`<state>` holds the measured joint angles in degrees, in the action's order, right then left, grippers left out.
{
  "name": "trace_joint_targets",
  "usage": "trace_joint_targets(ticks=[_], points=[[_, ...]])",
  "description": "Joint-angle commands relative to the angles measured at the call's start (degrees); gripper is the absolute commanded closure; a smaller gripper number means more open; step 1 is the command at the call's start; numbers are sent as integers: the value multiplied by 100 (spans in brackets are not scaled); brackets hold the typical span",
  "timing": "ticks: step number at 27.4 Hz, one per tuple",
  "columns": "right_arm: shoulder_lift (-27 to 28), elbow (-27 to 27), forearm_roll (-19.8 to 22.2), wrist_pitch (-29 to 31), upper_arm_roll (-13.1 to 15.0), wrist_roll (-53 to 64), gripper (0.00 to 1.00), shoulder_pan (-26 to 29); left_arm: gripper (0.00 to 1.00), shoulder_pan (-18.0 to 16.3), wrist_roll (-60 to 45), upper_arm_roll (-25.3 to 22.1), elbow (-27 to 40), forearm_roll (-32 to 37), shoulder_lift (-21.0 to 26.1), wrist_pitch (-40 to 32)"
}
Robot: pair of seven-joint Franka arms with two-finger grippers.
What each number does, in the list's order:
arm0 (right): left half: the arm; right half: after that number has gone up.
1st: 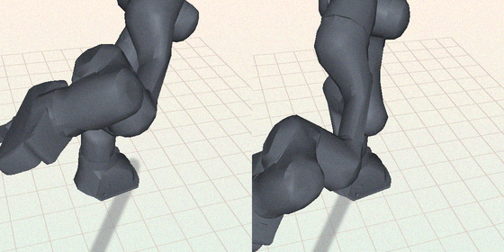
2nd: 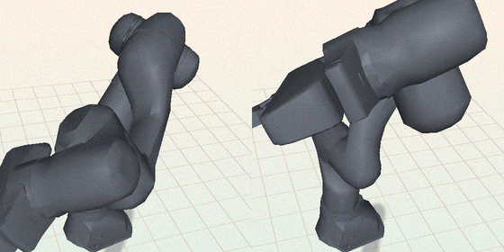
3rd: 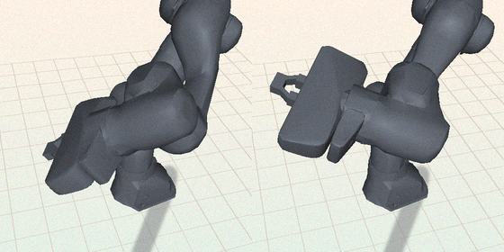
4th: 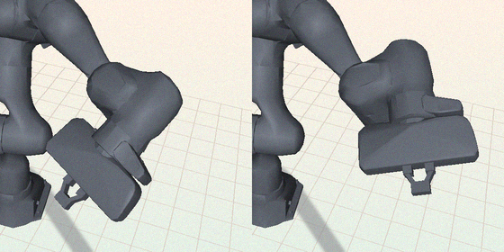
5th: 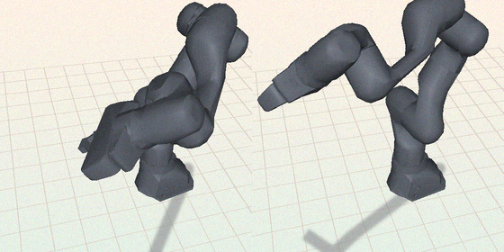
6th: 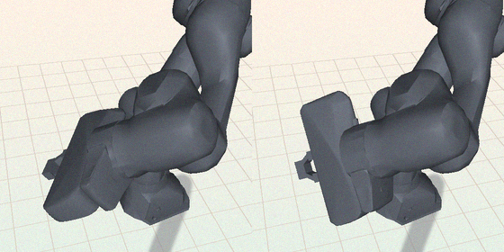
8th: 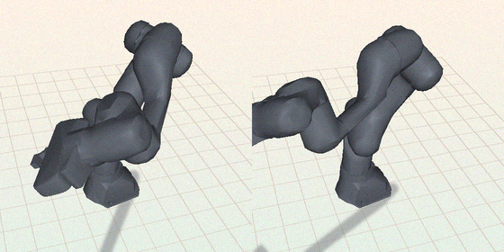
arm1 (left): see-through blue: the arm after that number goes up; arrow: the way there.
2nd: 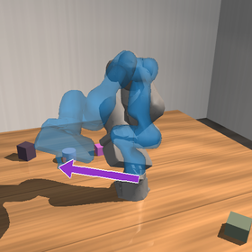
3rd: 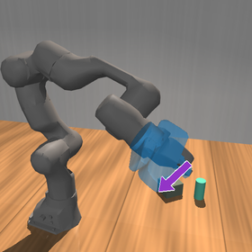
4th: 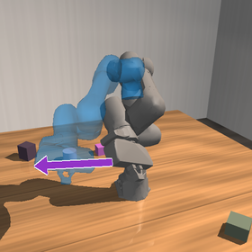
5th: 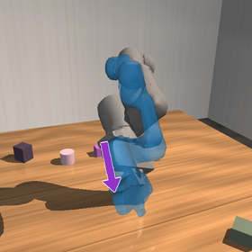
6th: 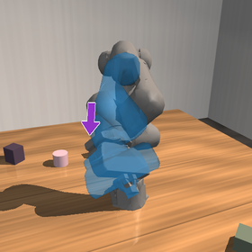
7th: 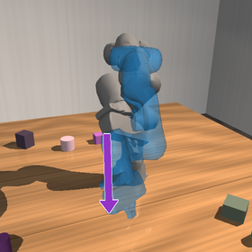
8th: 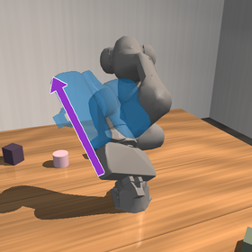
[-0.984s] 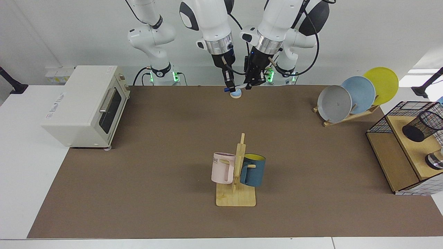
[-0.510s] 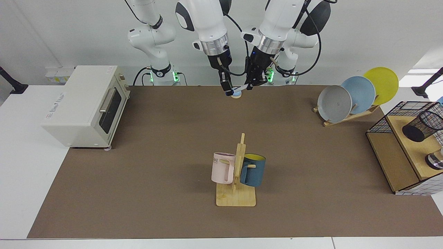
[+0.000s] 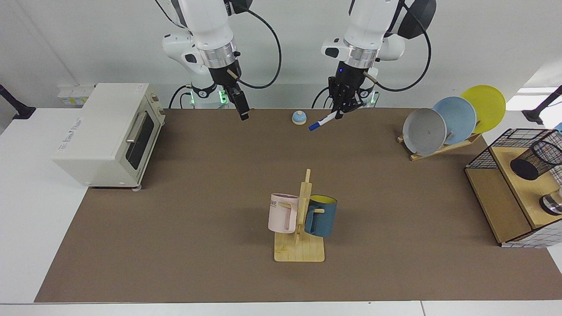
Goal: Put markers into pen holder
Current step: 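Open the right gripper and withdraw while the left gripper pulls the marker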
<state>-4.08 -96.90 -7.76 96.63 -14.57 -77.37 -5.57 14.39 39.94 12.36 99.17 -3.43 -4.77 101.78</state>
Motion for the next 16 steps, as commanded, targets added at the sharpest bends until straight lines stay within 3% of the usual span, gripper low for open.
trace_joint_targets(ticks=[1, 11, 16], points=[[-172, 4, 222, -363, -55, 1512, 0, 74, 100, -104, -347, 4, -126, 316, -94, -422], [-339, 83, 266, -847, 200, 4430, 0, 83, 100, -306, -663, -14, -310, 686, -94, -976], [-216, 549, 591, -1119, 183, 5310, 0, 100, 100, -429, -926, -14, -442, 765, -68, -1037]])
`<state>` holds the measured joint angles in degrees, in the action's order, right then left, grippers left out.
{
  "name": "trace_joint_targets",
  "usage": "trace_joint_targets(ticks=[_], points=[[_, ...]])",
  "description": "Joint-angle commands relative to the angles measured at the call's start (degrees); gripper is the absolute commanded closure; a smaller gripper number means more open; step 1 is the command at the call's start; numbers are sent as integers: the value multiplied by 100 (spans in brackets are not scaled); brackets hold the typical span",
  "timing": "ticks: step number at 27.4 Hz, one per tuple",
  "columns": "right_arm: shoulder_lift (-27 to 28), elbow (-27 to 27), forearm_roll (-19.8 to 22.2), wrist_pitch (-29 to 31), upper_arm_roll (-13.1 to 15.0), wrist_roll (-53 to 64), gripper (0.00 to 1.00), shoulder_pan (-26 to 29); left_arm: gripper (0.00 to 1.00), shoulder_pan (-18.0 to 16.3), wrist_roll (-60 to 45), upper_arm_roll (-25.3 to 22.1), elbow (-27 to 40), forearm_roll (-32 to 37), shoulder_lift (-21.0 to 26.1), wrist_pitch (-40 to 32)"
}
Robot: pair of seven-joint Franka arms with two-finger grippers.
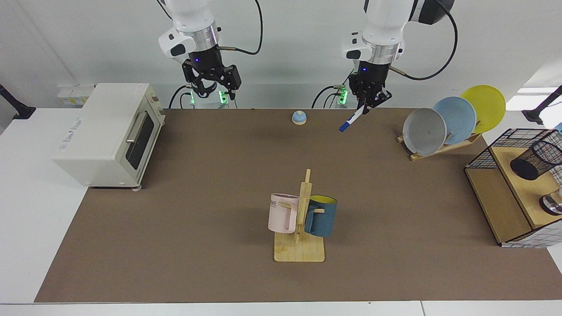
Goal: Put markers into pen holder
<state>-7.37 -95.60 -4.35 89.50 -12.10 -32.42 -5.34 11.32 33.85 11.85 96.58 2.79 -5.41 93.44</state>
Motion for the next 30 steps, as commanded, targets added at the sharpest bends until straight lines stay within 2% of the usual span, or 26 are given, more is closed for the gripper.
trace_joint_targets(ticks=[1, 6, 13, 18, 25, 30], points=[[156, 463, 276, -476, -47, 938, 0, 86, 100, -112, -378, 46, -183, 152, -12, -256], [385, 876, 321, -679, -47, 1423, 0, 191, 100, -156, -449, 37, -201, 178, -12, -414], [798, 1508, 347, -837, -47, 1827, 0, 419, 100, -200, -467, 37, -306, 573, -21, -713], [825, 1509, 566, -829, -55, 1994, 0, 490, 100, -340, -353, 37, -465, 1004, 40, -959], [816, 1483, 620, -758, -55, 2100, 0, 472, 100, -780, 665, 37, -482, 1926, 67, -960], [676, 1263, 558, -758, -55, 2126, 0, 472, 100, -1280, 1527, 37, -482, 2568, 84, -854]])
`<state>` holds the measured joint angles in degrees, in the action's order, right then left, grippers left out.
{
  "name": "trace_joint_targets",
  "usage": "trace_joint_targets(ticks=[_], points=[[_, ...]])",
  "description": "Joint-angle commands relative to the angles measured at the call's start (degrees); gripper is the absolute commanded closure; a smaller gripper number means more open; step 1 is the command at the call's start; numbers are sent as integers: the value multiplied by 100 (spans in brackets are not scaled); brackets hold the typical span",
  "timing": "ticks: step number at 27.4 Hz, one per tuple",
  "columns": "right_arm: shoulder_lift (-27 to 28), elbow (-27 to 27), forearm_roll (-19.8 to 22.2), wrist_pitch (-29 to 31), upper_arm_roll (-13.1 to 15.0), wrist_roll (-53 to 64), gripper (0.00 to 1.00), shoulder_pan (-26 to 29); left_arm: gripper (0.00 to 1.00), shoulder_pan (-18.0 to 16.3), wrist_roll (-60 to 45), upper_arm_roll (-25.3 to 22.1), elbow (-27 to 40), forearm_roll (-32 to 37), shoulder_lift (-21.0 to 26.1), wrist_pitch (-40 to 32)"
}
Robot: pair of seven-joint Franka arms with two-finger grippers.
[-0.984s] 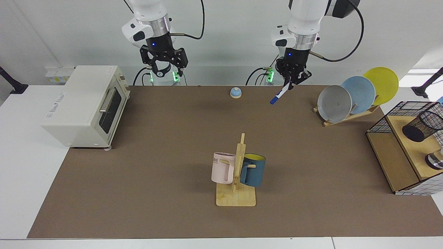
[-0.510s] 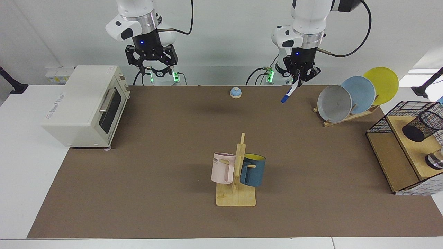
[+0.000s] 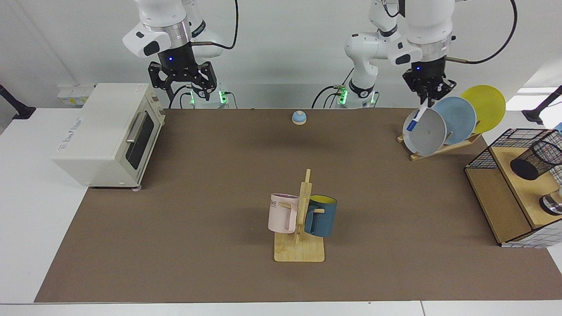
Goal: Put markers into pen holder
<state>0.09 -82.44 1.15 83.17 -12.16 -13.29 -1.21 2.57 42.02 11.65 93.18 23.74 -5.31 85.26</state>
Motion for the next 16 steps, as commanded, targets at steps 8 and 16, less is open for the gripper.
trace_joint_targets(ticks=[8, 16], points=[[-141, -211, -53, -82, -49, 292, 0, 279, 100, -1100, 1298, 57, -142, 1360, 100, 193], [-228, -430, -212, -38, -49, -50, 0, 367, 100, -1830, 2871, 57, -133, 1668, 153, 930]])
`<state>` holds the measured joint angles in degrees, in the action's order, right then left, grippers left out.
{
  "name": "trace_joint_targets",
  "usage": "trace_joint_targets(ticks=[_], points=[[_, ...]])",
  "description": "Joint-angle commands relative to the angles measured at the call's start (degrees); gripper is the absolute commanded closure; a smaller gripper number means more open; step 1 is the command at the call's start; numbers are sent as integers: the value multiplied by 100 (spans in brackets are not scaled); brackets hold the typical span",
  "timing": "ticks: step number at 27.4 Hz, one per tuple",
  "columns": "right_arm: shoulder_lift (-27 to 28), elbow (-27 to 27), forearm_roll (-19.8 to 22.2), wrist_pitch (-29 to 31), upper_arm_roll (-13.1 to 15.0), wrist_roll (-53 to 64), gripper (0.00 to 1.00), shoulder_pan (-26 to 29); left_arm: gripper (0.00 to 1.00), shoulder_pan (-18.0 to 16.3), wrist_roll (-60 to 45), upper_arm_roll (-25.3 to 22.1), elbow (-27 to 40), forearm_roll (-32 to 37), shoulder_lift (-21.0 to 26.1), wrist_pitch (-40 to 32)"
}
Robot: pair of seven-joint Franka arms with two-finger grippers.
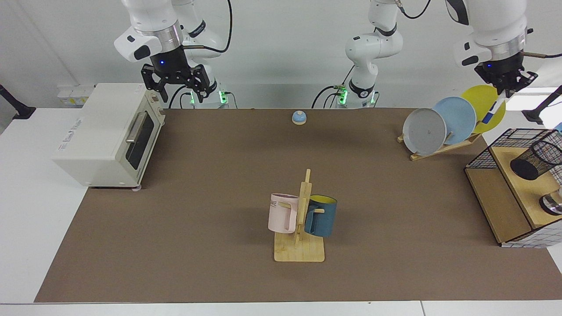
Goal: Put markers into pen holder
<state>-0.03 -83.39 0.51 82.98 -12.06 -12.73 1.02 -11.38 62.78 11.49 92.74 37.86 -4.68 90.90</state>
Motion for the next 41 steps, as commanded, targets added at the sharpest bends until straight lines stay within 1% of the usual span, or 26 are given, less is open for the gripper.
trace_joint_targets(ticks=[1, 5, 9, 11, 16, 18, 21, 23, 29, 33, 41], points=[[-260, -431, -148, 60, -59, -202, 0, 144, 100, -505, 1023, 73, -89, 336, 99, 481], [-410, -740, -148, 324, -59, -466, 0, 127, 100, -760, 1613, 73, -98, 564, 205, 789], [-410, -793, -156, 359, -59, -493, 0, 109, 100, -1059, 2035, 72, -133, 591, 275, 1053], [-410, -836, -156, 359, -59, -493, 0, 118, 100, -1112, 2237, 73, -160, 731, 336, 1141], [-410, -881, -183, 438, -59, -502, 0, 135, 100, -1138, 2300, 73, -168, 1337, 573, 1185], [-401, -881, -191, 438, -59, -484, 0, 144, 100, -1243, 2300, 81, -177, 1609, 705, 1211], [-401, -863, -192, 403, -59, -467, 0, 136, 100, -1358, 2405, 64, -160, 1681, 776, 1474], [-401, -837, -183, 421, -59, -476, 0, 118, 100, -1542, 2502, 81, -160, 1698, 828, 1580], [-410, -775, -192, 456, -68, -493, 0, 127, 100, -1595, 2476, 81, -168, 1734, 1057, 1659], [-410, -775, -183, 456, -50, -493, 0, 171, 100, -1622, 2484, 81, -238, 1813, 1241, 1852], [-410, -775, -192, 456, -59, -493, 0, 162, 100, -1595, 2476, 90, -423, 1813, 1575, 1958]])
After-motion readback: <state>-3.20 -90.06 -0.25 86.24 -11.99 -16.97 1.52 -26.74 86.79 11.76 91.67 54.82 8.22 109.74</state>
